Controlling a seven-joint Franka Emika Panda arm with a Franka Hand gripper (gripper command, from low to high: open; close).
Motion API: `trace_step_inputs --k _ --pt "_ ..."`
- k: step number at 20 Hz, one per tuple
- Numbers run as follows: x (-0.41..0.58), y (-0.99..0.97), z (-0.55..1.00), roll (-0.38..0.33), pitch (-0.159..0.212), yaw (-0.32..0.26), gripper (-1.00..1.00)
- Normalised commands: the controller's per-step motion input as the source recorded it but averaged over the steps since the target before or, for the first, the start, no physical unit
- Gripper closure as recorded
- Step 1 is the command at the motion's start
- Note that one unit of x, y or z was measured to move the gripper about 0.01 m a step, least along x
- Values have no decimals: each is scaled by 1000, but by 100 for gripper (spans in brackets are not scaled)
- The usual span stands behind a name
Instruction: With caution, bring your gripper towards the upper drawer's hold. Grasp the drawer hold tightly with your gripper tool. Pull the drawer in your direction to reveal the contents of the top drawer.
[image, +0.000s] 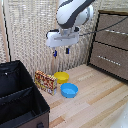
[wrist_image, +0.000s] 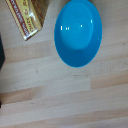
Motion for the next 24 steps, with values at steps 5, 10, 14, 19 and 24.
trace_step_inputs --k 5,10,14,19,24 --pt "0 35 64 -248 0 153 -100" --pt "17 0 131 -336 0 148 -100" --pt "27 0 154 -338 0 142 -100" --pt "75 0 252 -315 0 142 -100" --pt "31 0 166 -335 0 144 -100"
